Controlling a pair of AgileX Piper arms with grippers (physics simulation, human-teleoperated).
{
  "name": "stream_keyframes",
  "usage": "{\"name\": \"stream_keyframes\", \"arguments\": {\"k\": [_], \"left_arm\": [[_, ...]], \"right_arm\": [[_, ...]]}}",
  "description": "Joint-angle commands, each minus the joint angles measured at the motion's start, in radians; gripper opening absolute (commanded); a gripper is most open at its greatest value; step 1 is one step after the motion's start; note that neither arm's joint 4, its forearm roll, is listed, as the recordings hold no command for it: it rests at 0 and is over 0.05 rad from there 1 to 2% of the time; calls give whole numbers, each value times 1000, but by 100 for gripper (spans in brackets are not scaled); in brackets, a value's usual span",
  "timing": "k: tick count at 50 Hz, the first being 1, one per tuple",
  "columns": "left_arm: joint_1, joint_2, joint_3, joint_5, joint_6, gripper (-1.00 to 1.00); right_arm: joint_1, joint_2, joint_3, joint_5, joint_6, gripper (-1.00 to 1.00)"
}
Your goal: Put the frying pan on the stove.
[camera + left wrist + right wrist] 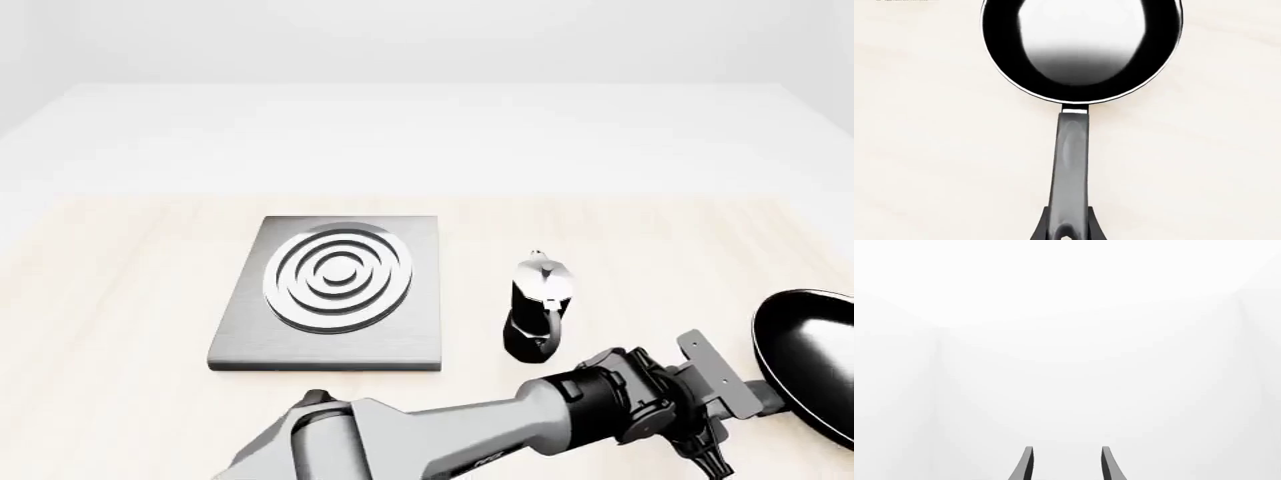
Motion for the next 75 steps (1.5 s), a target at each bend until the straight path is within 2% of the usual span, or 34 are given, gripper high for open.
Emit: {"name": "stream_keyframes", "arguments": {"k": [1, 13, 35, 45, 54, 75], "left_arm": [[6, -58, 8, -35, -3, -100], [14, -123, 59, -76, -20, -100], [52, -141, 24, -52, -8, -100], [90, -132, -46, -5, 10, -100], [121, -139, -70, 16, 17, -100], [175, -183, -85, 49, 36, -100]], "right_arm": [[4, 0, 1, 2, -4, 100], [13, 0, 0, 4, -12, 100], [25, 0, -2, 6, -20, 100], [25, 0, -1, 7, -20, 100], [30, 0, 1, 9, -23, 100], [36, 0, 0, 10, -33, 100]]}}
